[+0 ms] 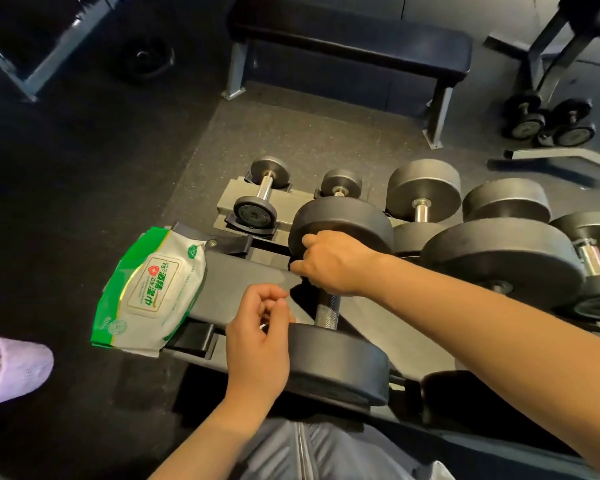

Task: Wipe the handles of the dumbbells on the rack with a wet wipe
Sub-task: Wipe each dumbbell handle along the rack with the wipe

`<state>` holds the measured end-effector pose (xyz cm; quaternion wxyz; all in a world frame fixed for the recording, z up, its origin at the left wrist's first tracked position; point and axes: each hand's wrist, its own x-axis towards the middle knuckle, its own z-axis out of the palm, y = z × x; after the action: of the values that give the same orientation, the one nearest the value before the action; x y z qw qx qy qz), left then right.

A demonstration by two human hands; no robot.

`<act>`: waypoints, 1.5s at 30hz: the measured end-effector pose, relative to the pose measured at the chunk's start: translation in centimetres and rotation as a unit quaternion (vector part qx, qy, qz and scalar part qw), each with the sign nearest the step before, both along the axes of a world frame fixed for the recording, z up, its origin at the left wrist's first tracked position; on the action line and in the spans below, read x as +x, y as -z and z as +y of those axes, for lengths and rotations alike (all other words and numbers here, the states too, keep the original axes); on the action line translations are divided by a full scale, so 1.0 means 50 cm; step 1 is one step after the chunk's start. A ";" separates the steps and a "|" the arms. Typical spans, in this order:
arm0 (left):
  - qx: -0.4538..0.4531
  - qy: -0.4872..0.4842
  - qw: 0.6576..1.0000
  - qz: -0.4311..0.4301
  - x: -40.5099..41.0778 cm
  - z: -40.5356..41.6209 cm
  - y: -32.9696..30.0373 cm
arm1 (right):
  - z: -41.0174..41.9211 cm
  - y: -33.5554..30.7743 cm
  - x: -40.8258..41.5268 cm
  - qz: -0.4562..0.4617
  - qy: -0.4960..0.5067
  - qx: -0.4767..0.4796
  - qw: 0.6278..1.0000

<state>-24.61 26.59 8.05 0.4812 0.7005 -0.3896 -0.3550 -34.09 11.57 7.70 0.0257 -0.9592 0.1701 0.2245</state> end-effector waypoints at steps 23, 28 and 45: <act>-0.034 -0.025 0.999 -0.022 -0.002 0.002 0.013 | 0.012 0.025 -0.086 -0.211 0.175 0.077 0.959; -0.033 -0.039 0.998 -0.029 -0.004 0.003 0.013 | 0.050 0.010 -0.104 -0.259 0.236 0.204 0.914; 0.002 -0.050 0.998 -0.034 -0.007 0.002 0.003 | 0.027 0.017 -0.100 -0.242 0.199 0.044 0.949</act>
<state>-24.97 26.70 7.87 0.4834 0.7316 -0.3695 -0.3076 -39.10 12.92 6.82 0.1522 -0.9292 0.3364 -0.0166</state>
